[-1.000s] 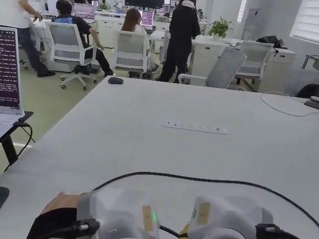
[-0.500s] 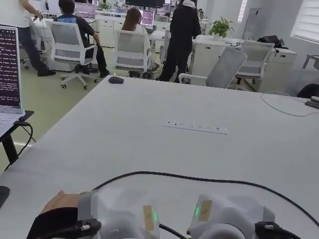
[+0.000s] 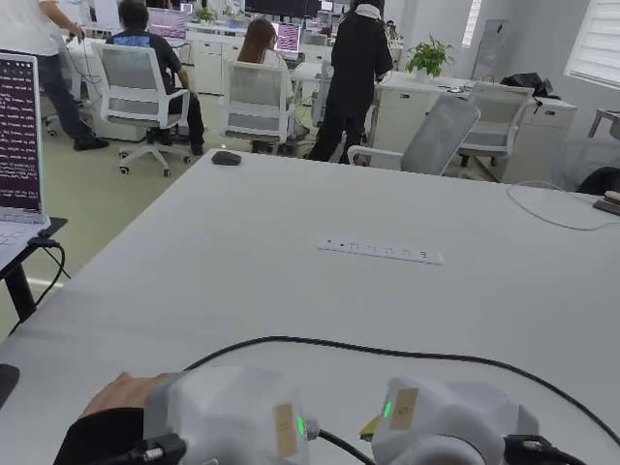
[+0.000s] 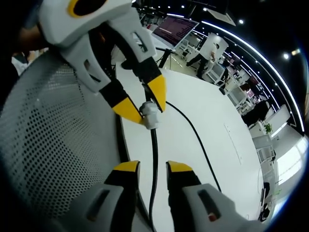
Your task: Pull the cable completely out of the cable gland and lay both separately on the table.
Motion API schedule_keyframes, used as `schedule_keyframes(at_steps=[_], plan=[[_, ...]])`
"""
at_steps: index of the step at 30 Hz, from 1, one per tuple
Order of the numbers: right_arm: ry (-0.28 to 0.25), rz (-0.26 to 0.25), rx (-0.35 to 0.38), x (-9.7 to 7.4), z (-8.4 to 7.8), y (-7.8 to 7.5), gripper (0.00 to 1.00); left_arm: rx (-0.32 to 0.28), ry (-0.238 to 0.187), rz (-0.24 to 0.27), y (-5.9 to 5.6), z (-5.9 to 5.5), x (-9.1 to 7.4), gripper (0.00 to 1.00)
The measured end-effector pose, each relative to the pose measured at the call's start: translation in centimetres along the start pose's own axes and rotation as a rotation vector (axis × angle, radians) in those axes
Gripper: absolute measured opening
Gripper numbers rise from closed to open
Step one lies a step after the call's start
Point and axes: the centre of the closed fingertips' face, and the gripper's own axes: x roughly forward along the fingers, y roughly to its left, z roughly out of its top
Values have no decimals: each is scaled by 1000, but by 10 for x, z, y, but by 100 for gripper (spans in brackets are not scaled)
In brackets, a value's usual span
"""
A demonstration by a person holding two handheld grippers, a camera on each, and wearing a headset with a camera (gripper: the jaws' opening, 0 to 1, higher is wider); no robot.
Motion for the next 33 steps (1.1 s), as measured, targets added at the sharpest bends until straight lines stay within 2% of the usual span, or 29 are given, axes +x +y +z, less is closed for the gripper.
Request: schedule_keyframes(at_steps=[4,7,10,14,16,17,20,23,24,25,27,30,33], plan=[[6,4,-7,0,-1,1,19,19,-27,-3,-2,6,-1,17],[1,0,-6,-1,0,-1,9,22,-43,-1,-1,9,-2,17],[16,-8,0,-1,-4,-2,3,26,-48,-11,-3,10,-2,17],[18,-36,7,-1,-5,-6,3,18,-54,-13,-4,11,-1,17],[100,-53,-10,-1,-21,-9,3,13,-33,6,0,7,-1,17],[117,-48,3,-1,-25,-9,3,4,-23,5,1,4,0,17],[138,-46,31,0,-31,-10,3,2,8,12,2,-2,1,17],[170,-20,34,2,-35,-5,3,0,8,9,1,-2,1,17],[165,-21,19,1,-33,-5,6,10,16,13,2,-3,1,17],[127,-39,-10,1,-25,-7,11,13,20,9,1,-3,1,17],[93,-33,-10,1,-17,-5,19,20,0,14,1,1,0,17],[58,-34,-26,-1,-10,-5,20,23,-31,14,1,7,-2,17],[9,-26,-30,-2,0,-3,21,39,-63,-10,-5,14,-3,17]])
